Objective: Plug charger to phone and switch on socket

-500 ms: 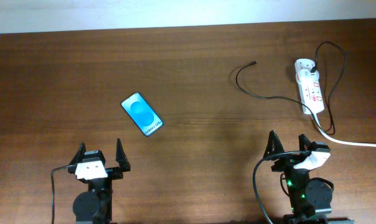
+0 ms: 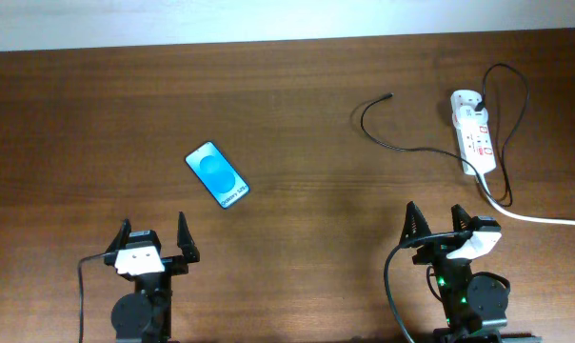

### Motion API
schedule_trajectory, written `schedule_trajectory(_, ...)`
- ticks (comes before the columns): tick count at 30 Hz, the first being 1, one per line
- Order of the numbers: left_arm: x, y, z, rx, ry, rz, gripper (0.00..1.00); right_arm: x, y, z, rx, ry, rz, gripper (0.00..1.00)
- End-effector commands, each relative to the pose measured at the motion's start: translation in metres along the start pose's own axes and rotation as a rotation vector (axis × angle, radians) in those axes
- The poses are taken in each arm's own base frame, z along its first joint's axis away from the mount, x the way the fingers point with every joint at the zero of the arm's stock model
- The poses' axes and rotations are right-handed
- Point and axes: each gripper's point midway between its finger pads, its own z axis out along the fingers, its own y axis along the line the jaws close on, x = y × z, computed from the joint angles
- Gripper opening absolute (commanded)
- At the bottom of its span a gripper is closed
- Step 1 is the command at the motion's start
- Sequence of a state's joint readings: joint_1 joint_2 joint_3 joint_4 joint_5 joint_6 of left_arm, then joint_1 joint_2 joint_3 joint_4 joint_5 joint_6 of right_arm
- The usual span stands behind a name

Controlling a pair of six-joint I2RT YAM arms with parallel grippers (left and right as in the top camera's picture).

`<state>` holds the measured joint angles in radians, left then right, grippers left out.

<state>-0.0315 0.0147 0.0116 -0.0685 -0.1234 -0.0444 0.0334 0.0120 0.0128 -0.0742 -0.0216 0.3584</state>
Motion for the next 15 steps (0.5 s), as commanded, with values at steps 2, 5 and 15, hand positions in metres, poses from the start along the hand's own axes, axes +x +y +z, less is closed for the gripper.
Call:
schedule_trajectory(2,0.0004,0.0000,-0.0003,0.001,-0.001,0.019,0.99,0.0032,-0.0002,0.0003,-0.007,0.008,-0.010,0.99)
schedule_trajectory(5,0.0004,0.0000,-0.0003,0.001,-0.001,0.019,0.99,0.0032,-0.0002,0.0003,-0.007,0.008,-0.010,0.99)
schedule_trajectory(15,-0.0008,0.0058,-0.0004,-0.033,-0.006,0.019,0.99,0.0032,-0.0002,0.0003,-0.007,0.008,-0.010,0.99)
